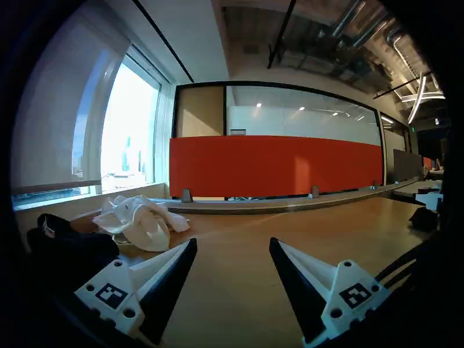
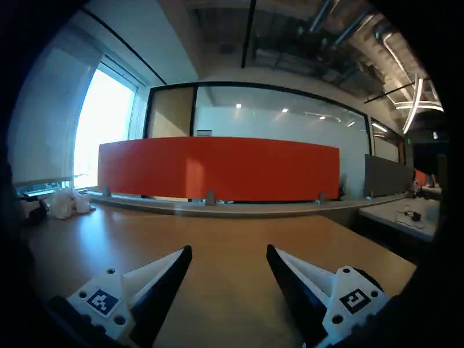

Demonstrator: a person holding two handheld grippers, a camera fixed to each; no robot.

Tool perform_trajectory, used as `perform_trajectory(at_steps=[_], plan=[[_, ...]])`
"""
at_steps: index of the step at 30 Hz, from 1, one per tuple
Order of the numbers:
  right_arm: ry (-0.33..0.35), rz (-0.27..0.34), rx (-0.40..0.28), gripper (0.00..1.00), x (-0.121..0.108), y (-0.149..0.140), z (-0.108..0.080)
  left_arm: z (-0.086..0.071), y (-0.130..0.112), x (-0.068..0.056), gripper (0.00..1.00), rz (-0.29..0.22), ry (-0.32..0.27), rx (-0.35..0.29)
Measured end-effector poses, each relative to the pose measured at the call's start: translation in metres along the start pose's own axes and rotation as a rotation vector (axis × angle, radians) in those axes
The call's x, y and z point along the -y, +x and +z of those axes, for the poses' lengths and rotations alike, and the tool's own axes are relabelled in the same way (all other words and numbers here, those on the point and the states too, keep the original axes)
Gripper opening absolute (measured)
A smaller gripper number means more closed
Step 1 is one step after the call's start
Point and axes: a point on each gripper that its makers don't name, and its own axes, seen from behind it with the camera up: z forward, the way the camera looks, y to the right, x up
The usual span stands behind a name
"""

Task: Fold towel

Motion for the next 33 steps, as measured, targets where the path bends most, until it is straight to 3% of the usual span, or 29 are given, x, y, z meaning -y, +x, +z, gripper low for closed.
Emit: perform_trajectory(at_steps=[33], plan=[[0.011,0.027,-0.035,1.0,0.0006,-0.0003,-0.0046,-0.0003,0.0001,0.0002,0.92,0.0,0.0,0.0]])
